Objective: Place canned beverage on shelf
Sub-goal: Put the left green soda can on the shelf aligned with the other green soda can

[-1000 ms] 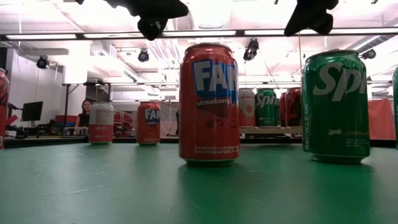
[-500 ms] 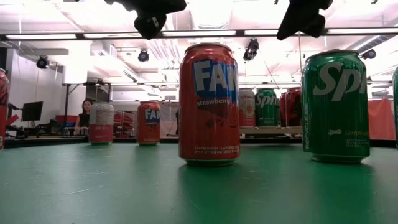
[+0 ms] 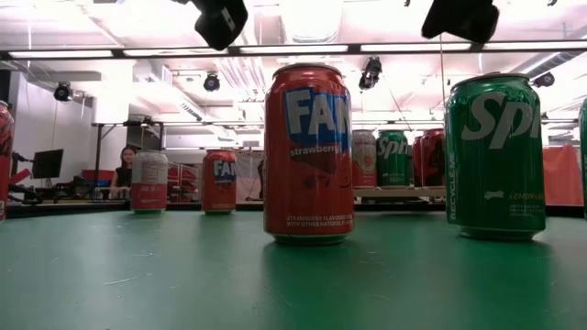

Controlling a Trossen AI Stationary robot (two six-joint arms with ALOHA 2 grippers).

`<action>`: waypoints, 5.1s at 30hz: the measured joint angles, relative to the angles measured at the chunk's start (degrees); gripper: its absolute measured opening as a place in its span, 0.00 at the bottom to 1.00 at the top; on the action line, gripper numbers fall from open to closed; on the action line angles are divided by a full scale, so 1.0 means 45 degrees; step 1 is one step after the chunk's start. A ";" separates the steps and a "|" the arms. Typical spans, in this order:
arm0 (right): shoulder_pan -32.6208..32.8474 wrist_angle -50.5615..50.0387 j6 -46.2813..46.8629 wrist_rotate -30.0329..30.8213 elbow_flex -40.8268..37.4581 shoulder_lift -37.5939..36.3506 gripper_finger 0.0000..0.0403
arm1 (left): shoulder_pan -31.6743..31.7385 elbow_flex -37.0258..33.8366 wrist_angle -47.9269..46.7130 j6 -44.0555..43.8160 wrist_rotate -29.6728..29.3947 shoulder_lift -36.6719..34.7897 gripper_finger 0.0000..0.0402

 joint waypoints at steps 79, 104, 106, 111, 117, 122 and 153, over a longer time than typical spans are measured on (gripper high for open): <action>0.1752 -0.3729 -0.1655 -0.0670 0.2317 0.5577 0.86 | -0.0964 0.0024 0.0841 0.0443 -0.1000 0.0514 0.00; -0.2334 -0.6900 -0.2390 -0.0981 0.4841 0.4046 0.71 | -0.0751 0.0034 -0.0139 0.6534 -0.3884 -0.0529 0.00; -0.3191 -0.7065 -0.2872 -0.0986 0.5039 0.4041 0.71 | -0.0736 0.0034 -0.0600 0.7199 -0.3884 -0.0719 0.00; -0.5483 -0.7230 -0.4626 -0.1084 0.5156 0.3954 0.71 | -0.0624 -0.0089 -0.1005 0.8455 -0.3878 -0.1122 0.00; -0.7623 -0.7079 -0.5711 -0.1147 0.4962 0.3959 0.71 | -0.0138 -0.0847 -0.1011 0.8905 -0.3716 -0.2094 0.00; -0.8608 -0.7012 -0.5979 -0.1056 0.4901 0.3959 0.71 | 0.0653 -0.1499 -0.0374 0.8920 -0.3064 -0.3365 0.00; -0.9043 -0.5608 -0.4726 -0.0661 0.3721 0.3973 0.71 | 0.2183 -0.2469 0.0011 1.1475 -0.2529 -0.4885 0.00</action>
